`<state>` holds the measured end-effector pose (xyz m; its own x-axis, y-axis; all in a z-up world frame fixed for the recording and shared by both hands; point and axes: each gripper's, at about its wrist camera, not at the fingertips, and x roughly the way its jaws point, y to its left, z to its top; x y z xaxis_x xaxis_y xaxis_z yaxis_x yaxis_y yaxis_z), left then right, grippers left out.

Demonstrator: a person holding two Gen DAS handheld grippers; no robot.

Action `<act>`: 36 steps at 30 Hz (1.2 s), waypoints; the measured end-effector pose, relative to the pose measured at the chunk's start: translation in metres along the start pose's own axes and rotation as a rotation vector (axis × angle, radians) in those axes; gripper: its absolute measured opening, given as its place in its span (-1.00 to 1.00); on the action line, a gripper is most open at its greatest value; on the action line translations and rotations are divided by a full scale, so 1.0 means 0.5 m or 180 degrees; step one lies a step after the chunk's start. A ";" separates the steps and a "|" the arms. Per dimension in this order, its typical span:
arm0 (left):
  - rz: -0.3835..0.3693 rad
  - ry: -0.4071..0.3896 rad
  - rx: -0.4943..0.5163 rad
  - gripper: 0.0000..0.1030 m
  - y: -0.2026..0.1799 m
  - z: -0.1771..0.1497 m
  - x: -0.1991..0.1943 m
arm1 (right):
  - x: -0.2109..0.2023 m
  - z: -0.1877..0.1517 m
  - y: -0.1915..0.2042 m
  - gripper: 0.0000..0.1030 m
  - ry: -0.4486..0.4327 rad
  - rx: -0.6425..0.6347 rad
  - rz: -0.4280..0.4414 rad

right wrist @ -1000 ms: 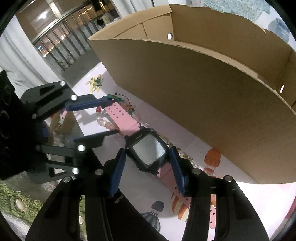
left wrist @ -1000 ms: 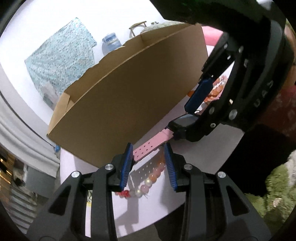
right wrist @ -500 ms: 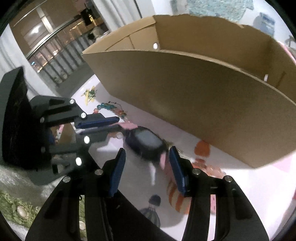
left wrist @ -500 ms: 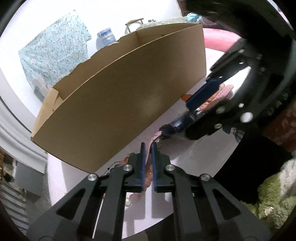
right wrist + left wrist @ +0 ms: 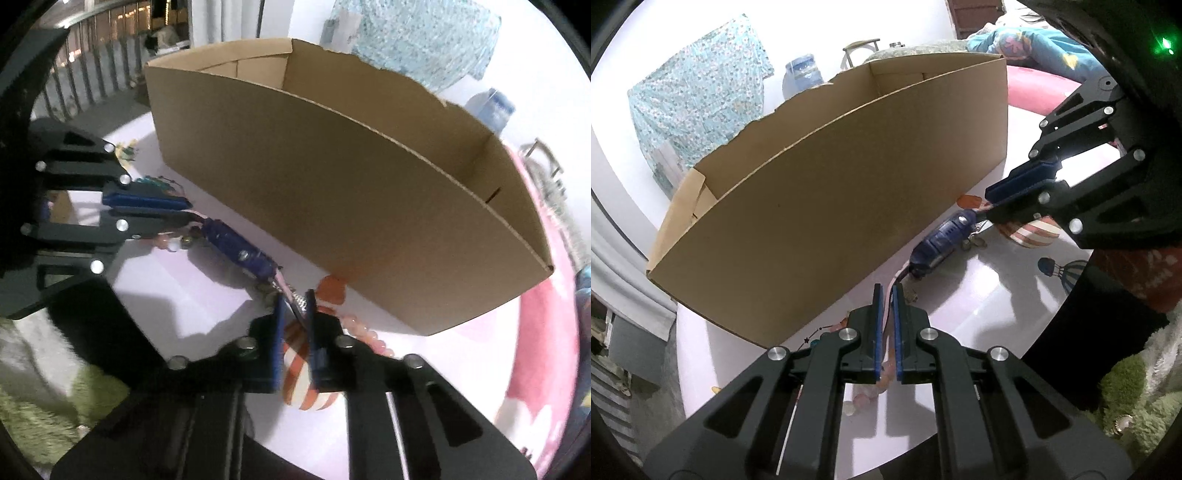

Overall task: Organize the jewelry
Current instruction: 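Lift the pink watch with the right tool and carry it into the box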

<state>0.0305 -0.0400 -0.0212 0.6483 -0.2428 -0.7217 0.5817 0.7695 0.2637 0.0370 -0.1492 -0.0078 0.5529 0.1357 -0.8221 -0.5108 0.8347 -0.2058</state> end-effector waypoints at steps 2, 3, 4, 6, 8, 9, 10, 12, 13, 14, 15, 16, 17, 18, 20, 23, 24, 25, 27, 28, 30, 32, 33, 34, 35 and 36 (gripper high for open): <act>0.0022 -0.0028 0.0022 -0.95 0.005 0.010 0.006 | -0.004 0.000 0.013 -0.90 -0.0039 -0.0055 -0.0142; 0.0034 -0.0041 0.0031 -0.95 0.001 0.008 0.003 | -0.008 -0.001 0.020 -0.91 -0.0084 -0.0074 -0.0224; 0.0055 -0.0062 0.0046 -0.96 -0.001 0.008 -0.001 | -0.013 -0.001 0.025 -0.93 -0.0127 -0.0077 -0.0284; 0.0084 -0.0125 0.0056 -0.96 -0.001 0.010 -0.016 | -0.025 -0.002 0.032 -0.93 -0.0201 -0.0058 -0.0381; 0.0124 -0.0227 0.0053 -0.96 0.000 0.015 -0.039 | -0.049 0.000 0.036 -0.93 -0.0336 -0.0012 -0.0511; 0.0137 -0.0282 0.0044 -0.96 0.000 0.018 -0.052 | -0.055 -0.002 0.035 -0.93 -0.0376 0.0004 -0.0542; 0.0154 -0.0324 0.0044 -0.96 0.002 0.022 -0.063 | -0.072 0.001 0.036 -0.93 -0.0460 0.0038 -0.0609; 0.0222 -0.0428 0.0071 -0.96 0.003 0.033 -0.087 | -0.091 0.006 0.033 -0.93 -0.0550 0.0067 -0.0674; 0.0272 -0.0510 0.0093 -0.96 0.003 0.043 -0.107 | -0.110 0.012 0.034 -0.93 -0.0620 0.0083 -0.0727; 0.0312 -0.0583 0.0104 -0.96 0.004 0.051 -0.125 | -0.126 0.013 0.032 -0.93 -0.0674 0.0118 -0.0732; 0.0340 -0.0647 0.0103 -0.96 0.005 0.059 -0.140 | -0.153 0.006 0.024 -0.93 -0.0735 0.0169 -0.0732; 0.0347 -0.0758 0.0075 -0.96 0.015 0.072 -0.166 | -0.168 0.014 0.021 -0.93 -0.0785 0.0194 -0.0745; 0.0334 -0.0833 0.0041 -0.96 0.022 0.082 -0.184 | -0.186 0.021 0.016 -0.93 -0.0839 0.0204 -0.0763; 0.0331 -0.0908 0.0006 -0.96 0.031 0.092 -0.202 | -0.215 0.034 0.013 -0.93 -0.0957 0.0207 -0.0805; 0.0337 -0.1079 -0.0045 -0.96 0.058 0.127 -0.239 | -0.248 0.064 -0.001 -0.93 -0.1117 0.0200 -0.0858; 0.0298 -0.1236 -0.0063 -0.96 0.094 0.169 -0.265 | -0.274 0.115 -0.032 -0.93 -0.1268 0.0217 -0.0885; 0.0300 -0.1277 -0.0041 -0.97 0.111 0.189 -0.267 | -0.271 0.131 -0.042 -0.93 -0.1263 0.0226 -0.0869; 0.0324 -0.1296 -0.0022 -1.00 0.117 0.209 -0.263 | -0.257 0.163 -0.069 -0.93 -0.1199 0.0255 -0.0753; 0.0275 -0.1224 -0.0037 -1.00 0.148 0.244 -0.237 | -0.230 0.201 -0.099 -0.93 -0.1060 0.0319 -0.0525; 0.0233 -0.1160 -0.0069 -1.00 0.162 0.256 -0.222 | -0.197 0.235 -0.126 -0.93 -0.0883 0.0373 -0.0301; 0.0163 -0.0979 -0.0150 -1.00 0.197 0.276 -0.179 | -0.136 0.282 -0.160 -0.95 -0.0616 0.0439 -0.0016; 0.0024 -0.0722 -0.0308 -1.00 0.237 0.289 -0.119 | -0.084 0.312 -0.178 -0.96 -0.0424 0.0446 0.0093; -0.0020 -0.0621 -0.0371 -1.00 0.254 0.286 -0.098 | -0.056 0.328 -0.188 -0.96 -0.0303 0.0459 0.0190; -0.0030 -0.0500 -0.0455 -1.00 0.271 0.287 -0.067 | -0.020 0.343 -0.196 -0.96 -0.0157 0.0482 0.0302; -0.0023 -0.0429 -0.0533 -1.00 0.286 0.285 -0.045 | 0.009 0.352 -0.202 -0.96 -0.0053 0.0480 0.0349; -0.0034 -0.0380 -0.0594 -1.00 0.298 0.282 -0.032 | 0.034 0.362 -0.207 -0.96 0.0042 0.0450 0.0376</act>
<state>0.1761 -0.0050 0.1196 0.7026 -0.3110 -0.6400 0.4949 0.8599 0.1254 0.2186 -0.1366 0.0955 0.4853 0.2310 -0.8433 -0.4736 0.8802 -0.0314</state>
